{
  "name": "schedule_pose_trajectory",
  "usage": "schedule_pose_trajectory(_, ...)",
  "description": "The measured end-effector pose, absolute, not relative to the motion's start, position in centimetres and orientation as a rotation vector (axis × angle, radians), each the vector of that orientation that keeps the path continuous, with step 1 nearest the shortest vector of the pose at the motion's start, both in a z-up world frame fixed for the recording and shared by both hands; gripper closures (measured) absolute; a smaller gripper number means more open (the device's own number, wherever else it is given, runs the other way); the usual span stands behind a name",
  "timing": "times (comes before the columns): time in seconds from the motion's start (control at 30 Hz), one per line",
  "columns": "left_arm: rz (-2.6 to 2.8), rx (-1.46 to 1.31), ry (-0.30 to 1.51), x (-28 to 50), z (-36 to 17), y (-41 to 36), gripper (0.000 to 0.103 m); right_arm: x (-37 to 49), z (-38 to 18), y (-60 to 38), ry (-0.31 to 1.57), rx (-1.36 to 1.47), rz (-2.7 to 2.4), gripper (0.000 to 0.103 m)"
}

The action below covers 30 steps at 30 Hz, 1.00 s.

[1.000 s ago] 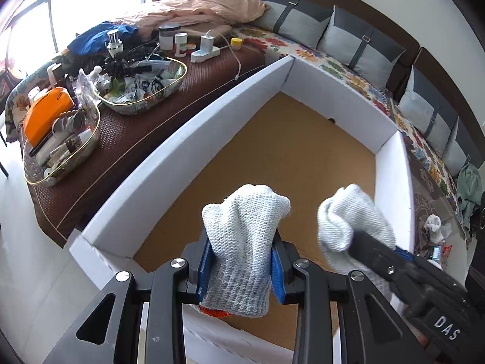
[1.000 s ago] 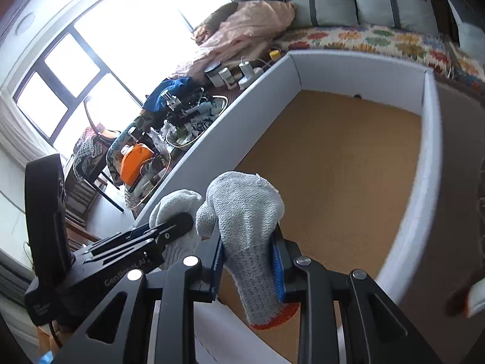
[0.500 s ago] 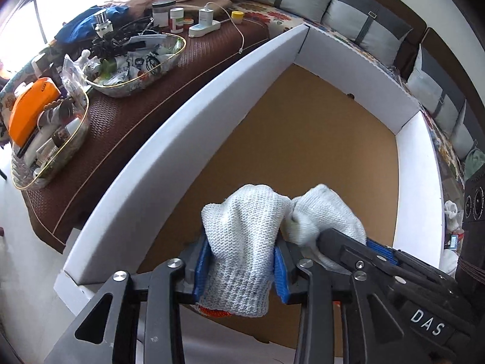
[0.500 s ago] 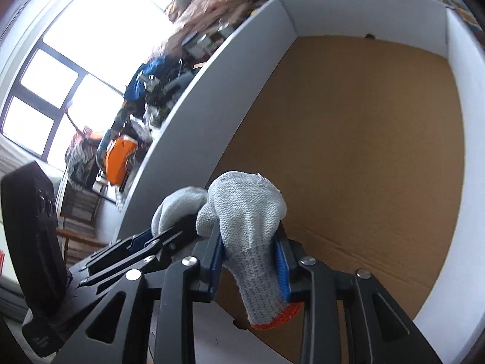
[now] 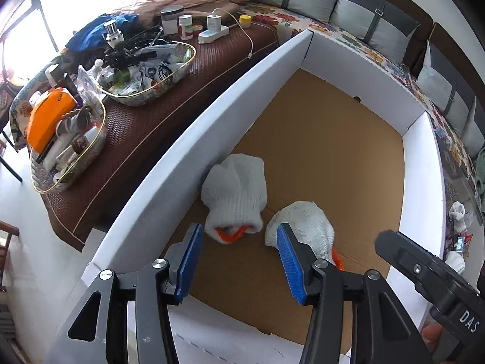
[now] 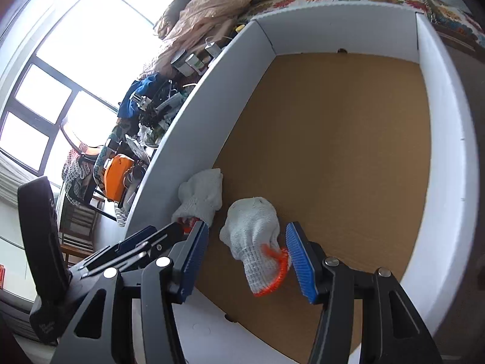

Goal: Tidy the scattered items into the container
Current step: 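Withdraw both open tools from the box back over the table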

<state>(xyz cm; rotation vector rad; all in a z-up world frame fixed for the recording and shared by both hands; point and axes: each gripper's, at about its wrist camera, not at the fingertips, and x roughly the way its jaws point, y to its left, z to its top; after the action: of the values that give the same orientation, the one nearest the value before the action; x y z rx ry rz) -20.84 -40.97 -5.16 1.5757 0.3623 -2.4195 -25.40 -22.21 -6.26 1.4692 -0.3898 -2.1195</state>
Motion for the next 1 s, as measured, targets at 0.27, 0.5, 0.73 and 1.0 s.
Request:
schedule_pose_trajectory(0.27,-2.518,1.517,0.401,-17.2,-2.8,-35.4,0.052,-22.0,-3.4,-16.9,-0.388,1.366,-2.145,0.048)
schedule_pose_trajectory(0.5,-2.702,1.445,0.416,-12.0,-1.8,-25.0,0.052,-16.4,-2.6,-7.4,-0.27,1.195,-2.317,0.048)
schedule_pose_trajectory(0.73,-2.868,1.471,0.4,-7.5,-4.1,-11.8,0.046,-9.1,-4.2,6.6,-0.269,1.047,-2.582,0.048)
schedule_pose_trajectory(1.0,-2.956,1.699,0.262,-6.1,-9.2,0.8,0.036,-3.8,-8.9,17.6,-0.3,1.156,-2.785,0.048)
